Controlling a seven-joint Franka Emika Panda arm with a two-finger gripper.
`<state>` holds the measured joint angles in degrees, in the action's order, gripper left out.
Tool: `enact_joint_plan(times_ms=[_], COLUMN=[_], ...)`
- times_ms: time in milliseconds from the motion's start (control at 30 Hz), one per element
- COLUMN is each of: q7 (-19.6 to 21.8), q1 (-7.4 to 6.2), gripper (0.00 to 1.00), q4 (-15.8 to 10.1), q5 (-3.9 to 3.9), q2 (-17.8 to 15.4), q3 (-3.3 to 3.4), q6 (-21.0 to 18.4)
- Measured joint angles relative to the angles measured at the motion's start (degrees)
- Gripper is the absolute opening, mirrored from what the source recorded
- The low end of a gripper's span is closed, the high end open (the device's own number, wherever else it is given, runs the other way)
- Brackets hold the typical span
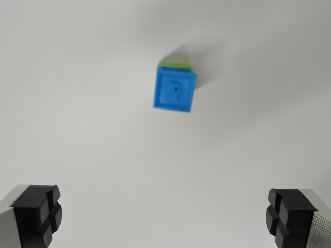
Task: Stack cube
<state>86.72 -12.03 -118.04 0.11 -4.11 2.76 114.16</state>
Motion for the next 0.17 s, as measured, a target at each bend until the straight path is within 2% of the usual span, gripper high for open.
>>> enact_joint_plan(times_ms=[167], q7=[0.0], q1=[0.0], gripper=[1.0], q4=[0.0], q5=[0.0], q2=[0.0], q3=[0.0], q6=[0.0])
